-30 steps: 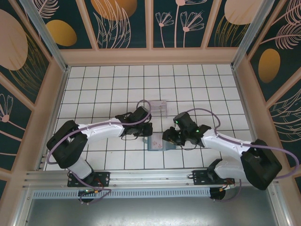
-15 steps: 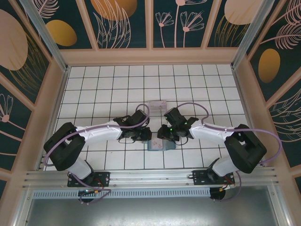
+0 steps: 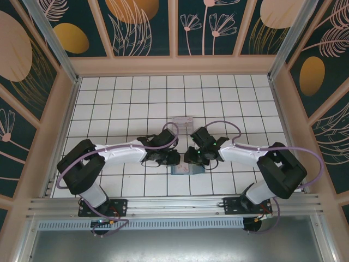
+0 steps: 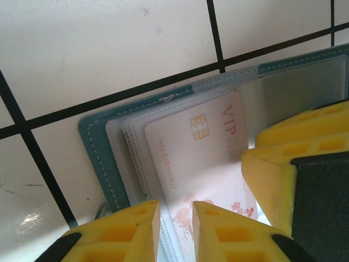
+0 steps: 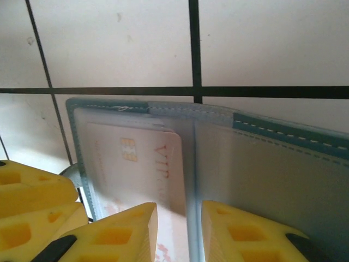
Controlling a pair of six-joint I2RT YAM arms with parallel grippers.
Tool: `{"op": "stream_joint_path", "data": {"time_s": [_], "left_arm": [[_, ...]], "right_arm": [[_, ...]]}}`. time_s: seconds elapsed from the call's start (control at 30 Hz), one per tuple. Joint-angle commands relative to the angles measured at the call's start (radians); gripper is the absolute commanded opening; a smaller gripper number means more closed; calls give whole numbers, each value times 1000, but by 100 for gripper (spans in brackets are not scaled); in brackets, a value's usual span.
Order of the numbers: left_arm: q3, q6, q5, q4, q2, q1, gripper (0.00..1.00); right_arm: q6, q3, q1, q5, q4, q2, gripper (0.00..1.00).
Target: Take the credit cards out of the card holder
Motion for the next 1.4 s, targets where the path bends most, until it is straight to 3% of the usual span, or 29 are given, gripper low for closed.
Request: {"op": "stream_joint_path", "data": {"time_s": [0.0,0.7,1.37], "left_arm": [[28,16,-3,-26,30,-13,24],[32,34,-75,-111,122,-16,16],[29,27,-77,-121,100,-16,16]], "right_arm": [[-15,-22,-4,2,20,14,27],[-13,-61,-13,24,19,8,18],[-25,-113,-46,-18,69,-45,20]]}}
